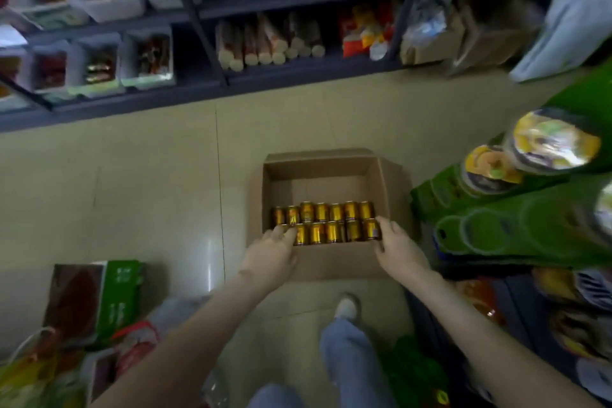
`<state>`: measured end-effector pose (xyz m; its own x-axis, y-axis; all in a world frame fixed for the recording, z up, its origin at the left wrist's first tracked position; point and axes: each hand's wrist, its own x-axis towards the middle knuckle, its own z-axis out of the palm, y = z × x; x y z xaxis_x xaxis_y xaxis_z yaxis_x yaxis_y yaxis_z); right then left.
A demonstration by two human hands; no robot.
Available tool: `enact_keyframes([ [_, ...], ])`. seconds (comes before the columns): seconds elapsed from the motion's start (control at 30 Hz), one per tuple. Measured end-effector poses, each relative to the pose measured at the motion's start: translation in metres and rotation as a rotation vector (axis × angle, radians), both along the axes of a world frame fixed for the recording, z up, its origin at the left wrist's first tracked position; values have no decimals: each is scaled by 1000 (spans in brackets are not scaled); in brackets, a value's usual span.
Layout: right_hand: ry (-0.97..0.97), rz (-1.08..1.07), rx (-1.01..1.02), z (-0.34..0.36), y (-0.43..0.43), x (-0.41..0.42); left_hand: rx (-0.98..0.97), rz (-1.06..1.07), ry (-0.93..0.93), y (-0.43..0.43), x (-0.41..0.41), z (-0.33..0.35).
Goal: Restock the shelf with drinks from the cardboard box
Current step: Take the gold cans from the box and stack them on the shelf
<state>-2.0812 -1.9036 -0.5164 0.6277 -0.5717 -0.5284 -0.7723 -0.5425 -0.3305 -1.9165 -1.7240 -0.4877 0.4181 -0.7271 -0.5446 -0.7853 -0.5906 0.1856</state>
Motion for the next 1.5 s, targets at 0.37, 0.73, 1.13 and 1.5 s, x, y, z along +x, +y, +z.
enact_keyframes([
  [0.37, 164, -58, 158, -304, -41, 70, 199, 63, 132, -73, 59, -342],
  [0.73, 243, -135, 443, -495, -50, 101, 290, 10, 70, -114, 50, -534],
  [1.13, 208, -205, 464, -522, -73, 95, 445, 150, 203, -171, 23, -557],
  [1.5, -218, -600, 573, -375, -121, 55, 74, 392, 433, -195, 45, -431],
])
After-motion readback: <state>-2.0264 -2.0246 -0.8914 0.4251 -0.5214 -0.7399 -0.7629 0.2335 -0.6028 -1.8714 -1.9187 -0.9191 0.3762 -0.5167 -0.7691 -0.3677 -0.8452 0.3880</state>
